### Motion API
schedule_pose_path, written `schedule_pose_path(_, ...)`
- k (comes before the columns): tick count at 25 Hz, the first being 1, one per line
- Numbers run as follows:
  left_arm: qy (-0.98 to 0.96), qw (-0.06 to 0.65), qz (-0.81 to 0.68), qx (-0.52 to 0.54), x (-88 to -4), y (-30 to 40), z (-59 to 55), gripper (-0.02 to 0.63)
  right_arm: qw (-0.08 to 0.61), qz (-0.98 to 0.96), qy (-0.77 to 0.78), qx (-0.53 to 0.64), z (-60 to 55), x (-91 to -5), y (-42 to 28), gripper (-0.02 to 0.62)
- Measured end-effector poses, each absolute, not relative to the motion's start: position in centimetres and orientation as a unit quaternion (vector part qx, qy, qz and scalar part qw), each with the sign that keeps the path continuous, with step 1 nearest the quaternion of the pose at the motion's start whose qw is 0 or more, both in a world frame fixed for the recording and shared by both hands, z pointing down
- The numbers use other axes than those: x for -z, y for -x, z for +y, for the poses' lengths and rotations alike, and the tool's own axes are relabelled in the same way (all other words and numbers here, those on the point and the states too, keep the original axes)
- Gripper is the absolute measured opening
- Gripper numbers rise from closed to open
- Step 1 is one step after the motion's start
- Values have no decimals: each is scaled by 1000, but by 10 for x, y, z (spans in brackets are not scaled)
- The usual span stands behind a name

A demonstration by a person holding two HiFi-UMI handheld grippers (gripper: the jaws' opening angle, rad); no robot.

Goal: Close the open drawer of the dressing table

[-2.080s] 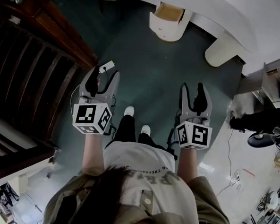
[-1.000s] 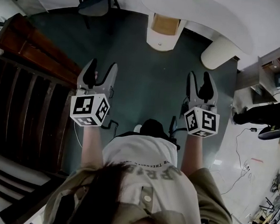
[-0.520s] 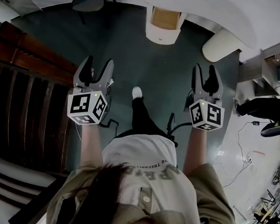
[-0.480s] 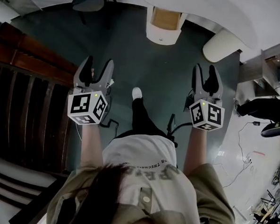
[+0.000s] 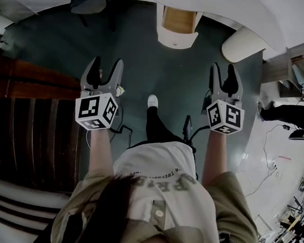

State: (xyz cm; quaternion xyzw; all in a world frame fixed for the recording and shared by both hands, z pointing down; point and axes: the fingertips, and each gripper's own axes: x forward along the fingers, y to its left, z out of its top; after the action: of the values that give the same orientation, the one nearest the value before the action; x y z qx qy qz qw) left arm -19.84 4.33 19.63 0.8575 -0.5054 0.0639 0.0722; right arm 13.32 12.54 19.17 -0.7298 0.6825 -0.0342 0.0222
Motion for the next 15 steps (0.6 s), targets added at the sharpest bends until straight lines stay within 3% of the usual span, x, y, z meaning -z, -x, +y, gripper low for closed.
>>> schedule_pose_path(15,-879,83,-462,-87,-211,146,-88,290,14,667,742,65,14,-227,-145,219)
